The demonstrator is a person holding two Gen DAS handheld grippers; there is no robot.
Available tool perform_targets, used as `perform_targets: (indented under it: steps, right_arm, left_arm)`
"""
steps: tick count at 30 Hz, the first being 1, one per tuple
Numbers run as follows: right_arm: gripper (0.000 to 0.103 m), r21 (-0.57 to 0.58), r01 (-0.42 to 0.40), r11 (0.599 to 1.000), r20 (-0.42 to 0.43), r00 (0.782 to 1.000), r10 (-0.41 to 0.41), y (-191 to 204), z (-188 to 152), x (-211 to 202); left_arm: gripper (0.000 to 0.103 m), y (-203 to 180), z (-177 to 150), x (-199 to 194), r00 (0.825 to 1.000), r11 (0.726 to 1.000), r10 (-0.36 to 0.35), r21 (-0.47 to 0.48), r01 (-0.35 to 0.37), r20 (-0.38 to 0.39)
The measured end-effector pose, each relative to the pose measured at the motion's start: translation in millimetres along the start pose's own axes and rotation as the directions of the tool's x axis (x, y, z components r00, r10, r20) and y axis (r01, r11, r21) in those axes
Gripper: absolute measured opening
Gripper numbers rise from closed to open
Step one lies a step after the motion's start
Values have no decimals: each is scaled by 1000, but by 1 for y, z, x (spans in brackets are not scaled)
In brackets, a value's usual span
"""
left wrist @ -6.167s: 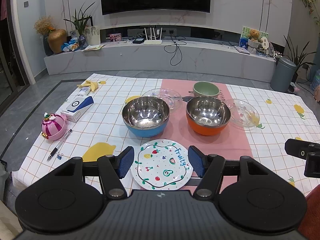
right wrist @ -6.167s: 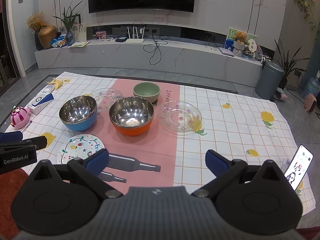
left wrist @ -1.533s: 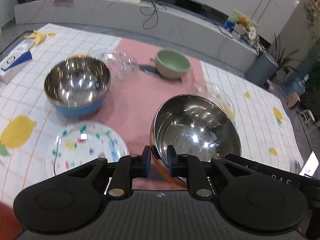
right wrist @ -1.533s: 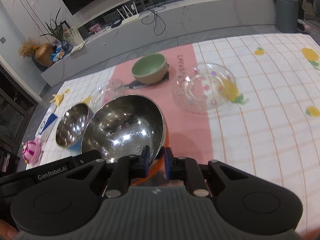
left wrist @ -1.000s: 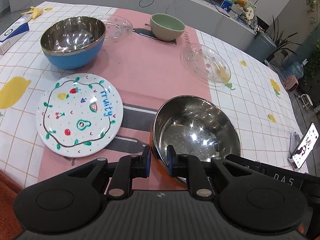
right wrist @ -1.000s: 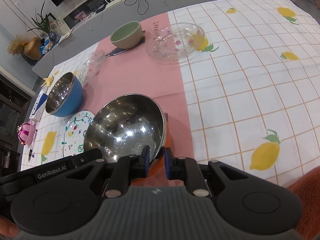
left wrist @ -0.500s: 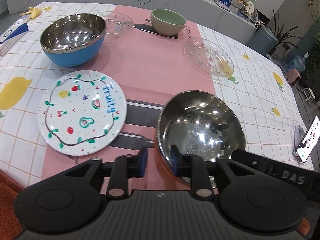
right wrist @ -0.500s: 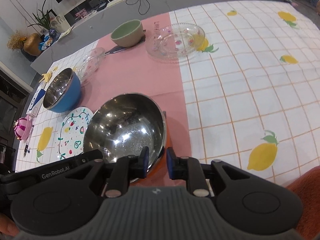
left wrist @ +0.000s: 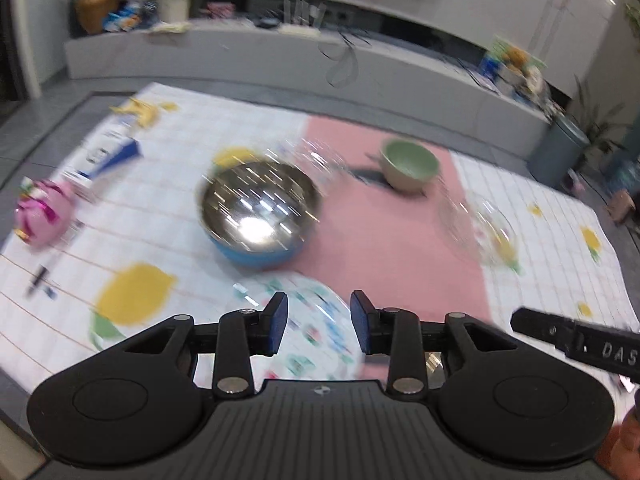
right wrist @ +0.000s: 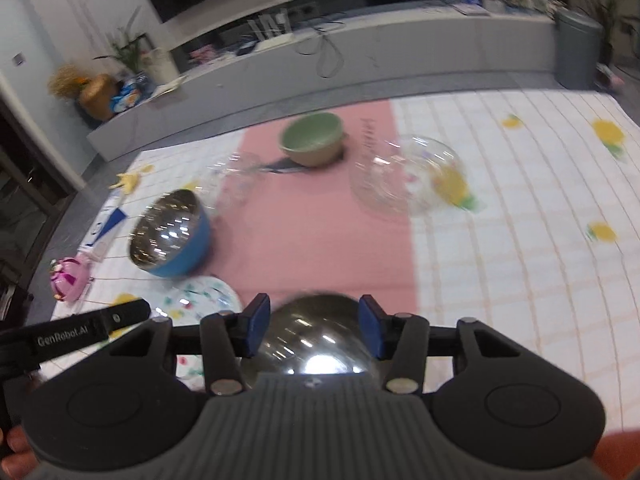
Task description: Organize plates and bowls
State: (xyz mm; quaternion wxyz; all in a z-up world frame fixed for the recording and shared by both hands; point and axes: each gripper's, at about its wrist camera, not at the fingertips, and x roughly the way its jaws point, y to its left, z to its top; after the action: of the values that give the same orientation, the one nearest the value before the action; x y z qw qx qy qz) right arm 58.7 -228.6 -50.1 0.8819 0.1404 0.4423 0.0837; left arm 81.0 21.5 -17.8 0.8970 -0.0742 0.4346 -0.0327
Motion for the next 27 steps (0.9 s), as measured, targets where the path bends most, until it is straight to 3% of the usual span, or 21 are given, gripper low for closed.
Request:
perform_targets:
  steps: [7,18,27]
  right_arm:
    - [52,-66,-64,996,-50,997,61,56,35,47]
    - [51,-35,-84,996,-179,981,77,97,69,154]
    - [31,16,-93,996,-215,972,94,98,74,199]
  left_arm:
    - [41,56,31,25,997,983,74,-170,-68,28]
    - [41,102,48,91,994,947,97,-303,-106,-44]
    - [41,105,48,123,991,941,106,-314,-127,-81]
